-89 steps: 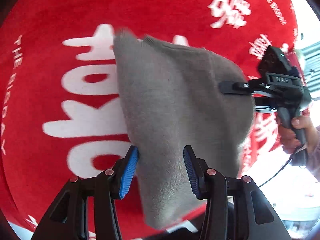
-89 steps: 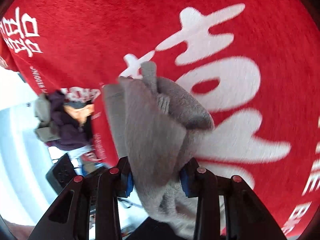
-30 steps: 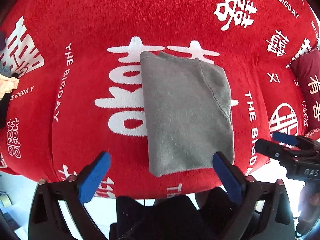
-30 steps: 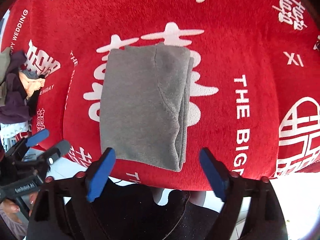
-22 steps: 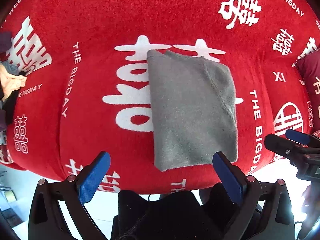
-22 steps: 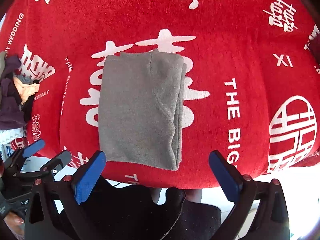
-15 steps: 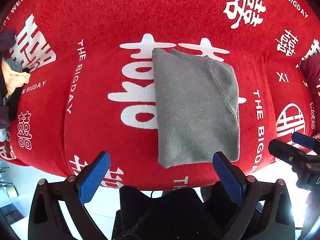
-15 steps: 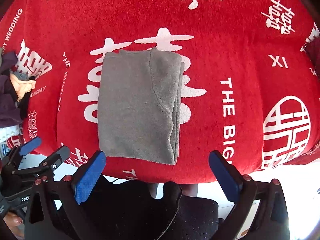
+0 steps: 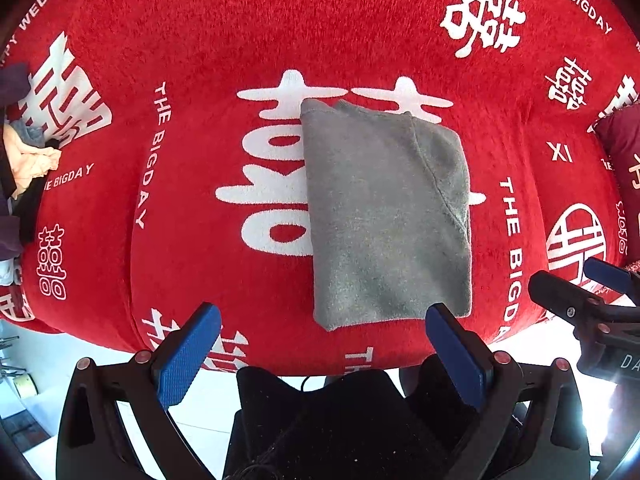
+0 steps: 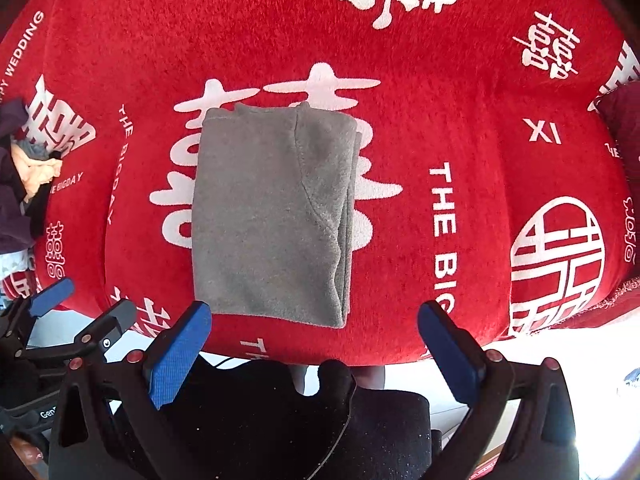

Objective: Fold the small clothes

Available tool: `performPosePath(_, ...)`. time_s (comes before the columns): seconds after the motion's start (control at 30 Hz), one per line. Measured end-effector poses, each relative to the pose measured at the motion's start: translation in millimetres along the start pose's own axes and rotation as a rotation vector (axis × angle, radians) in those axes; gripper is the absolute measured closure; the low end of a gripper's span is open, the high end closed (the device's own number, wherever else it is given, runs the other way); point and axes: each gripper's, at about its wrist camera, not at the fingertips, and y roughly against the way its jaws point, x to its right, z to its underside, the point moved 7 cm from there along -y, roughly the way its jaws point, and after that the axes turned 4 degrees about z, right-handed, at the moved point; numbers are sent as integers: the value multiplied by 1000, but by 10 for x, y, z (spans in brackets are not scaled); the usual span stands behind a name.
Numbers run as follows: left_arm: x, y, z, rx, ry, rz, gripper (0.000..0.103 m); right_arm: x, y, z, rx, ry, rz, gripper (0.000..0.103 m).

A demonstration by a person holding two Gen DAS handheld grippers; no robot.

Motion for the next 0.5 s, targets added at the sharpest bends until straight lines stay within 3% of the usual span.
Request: performPosePath(0.5,-50,23,-11,3,5,-12,1,0,14,0,5,3,34,0)
